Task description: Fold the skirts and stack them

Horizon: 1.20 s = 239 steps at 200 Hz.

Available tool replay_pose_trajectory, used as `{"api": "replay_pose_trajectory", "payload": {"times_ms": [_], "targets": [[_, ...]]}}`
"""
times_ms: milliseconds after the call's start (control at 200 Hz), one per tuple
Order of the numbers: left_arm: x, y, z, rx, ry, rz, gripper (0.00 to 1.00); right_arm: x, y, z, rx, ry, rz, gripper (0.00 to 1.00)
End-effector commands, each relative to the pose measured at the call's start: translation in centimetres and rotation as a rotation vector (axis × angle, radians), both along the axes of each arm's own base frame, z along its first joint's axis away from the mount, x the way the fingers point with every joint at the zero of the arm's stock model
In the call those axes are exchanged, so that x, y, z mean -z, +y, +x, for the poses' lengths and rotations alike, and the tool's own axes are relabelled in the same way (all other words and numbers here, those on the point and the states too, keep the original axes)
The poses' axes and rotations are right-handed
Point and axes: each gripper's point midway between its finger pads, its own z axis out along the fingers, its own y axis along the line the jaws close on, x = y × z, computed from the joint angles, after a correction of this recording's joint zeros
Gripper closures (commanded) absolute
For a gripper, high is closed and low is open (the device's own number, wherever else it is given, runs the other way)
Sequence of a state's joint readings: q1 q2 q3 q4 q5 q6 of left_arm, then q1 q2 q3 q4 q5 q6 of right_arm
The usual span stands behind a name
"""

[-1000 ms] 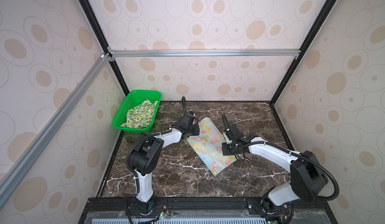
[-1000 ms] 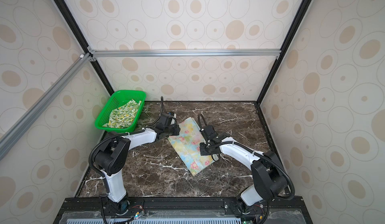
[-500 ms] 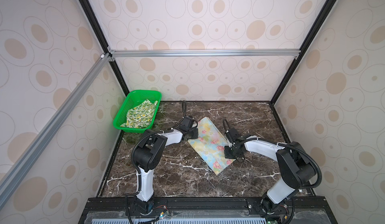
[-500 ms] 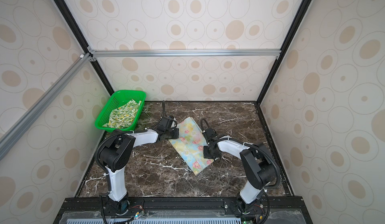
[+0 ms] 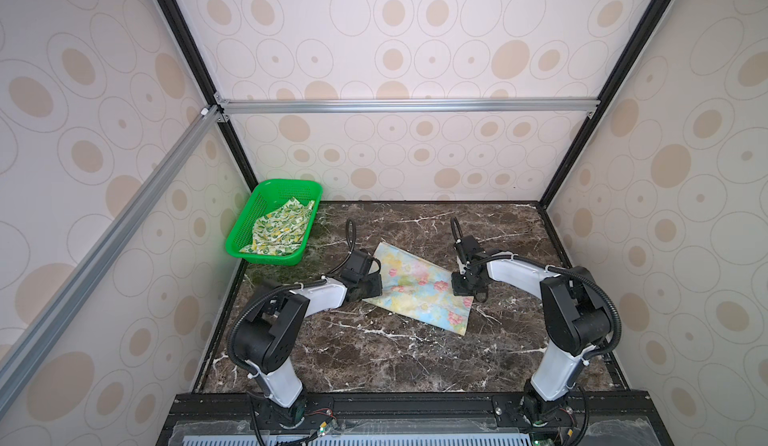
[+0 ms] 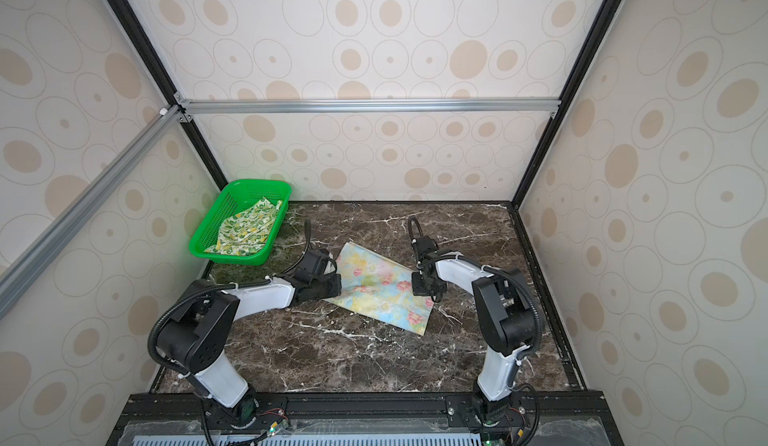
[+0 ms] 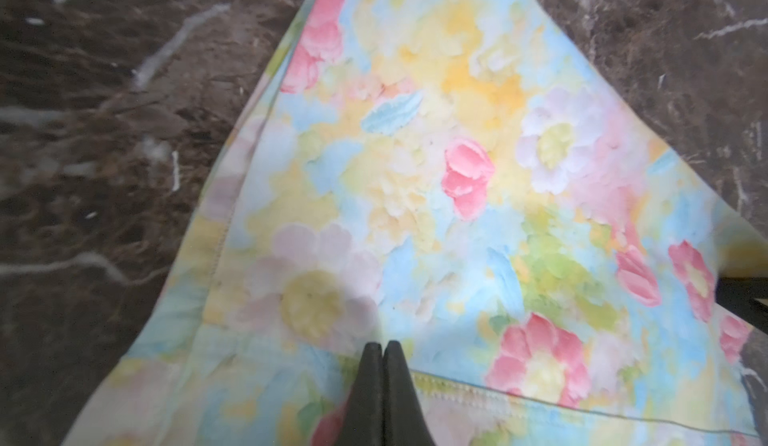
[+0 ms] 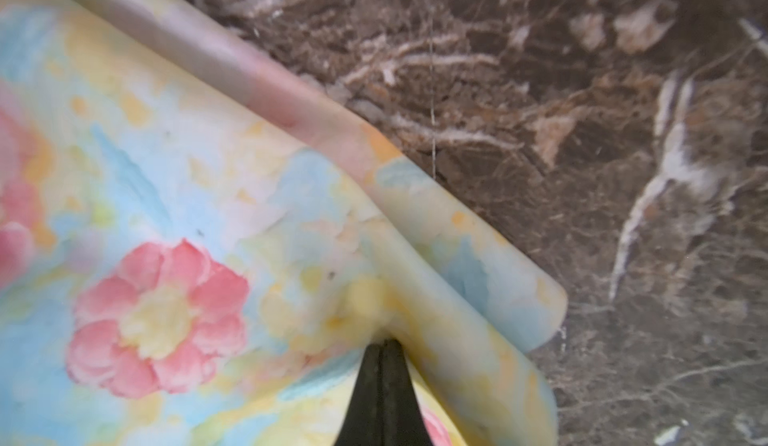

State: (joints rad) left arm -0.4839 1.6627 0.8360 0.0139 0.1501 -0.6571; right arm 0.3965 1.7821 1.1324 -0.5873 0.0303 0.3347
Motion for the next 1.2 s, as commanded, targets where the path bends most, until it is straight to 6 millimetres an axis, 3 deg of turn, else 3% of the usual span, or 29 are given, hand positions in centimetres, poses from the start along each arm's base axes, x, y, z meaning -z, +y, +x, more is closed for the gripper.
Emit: {"api": "replay_pose_trajectory", "payload": {"times_ms": [0,110,225,495,865,1190], "targets": [[-3.3,-0.4,1.3,-0.013,-0.063,-0.035,1.0,-2.9,1.3,-0.9,-0.069,-0.023,0.021,1.0],[-4.1,-1.1,2.0,0.028,-0.087,-0.033,1.0,-4.2,3.5,-3.1,-0.104,-0.015,0.094,1.0],[-2.8,-0.8,1.9,0.036,-0.062,0.007,1.0,-4.0,5.2,-5.7,-0.1,0.023,0.176,1.0],[-0.8,-0.2,1.6,0.043,-0.041,0.055,1.0,-1.4,4.8,-9.7,-0.05,0.084,0.194,1.0],[1.4,1.0,-0.6,0.007,0.018,0.049,1.0,1.8,2.3,-10.9,-0.026,0.143,0.066,1.0],[2.1,2.5,-4.3,-0.061,0.074,0.006,1.0,1.9,0.6,-10.2,-0.054,0.163,-0.032,1.0]]}}
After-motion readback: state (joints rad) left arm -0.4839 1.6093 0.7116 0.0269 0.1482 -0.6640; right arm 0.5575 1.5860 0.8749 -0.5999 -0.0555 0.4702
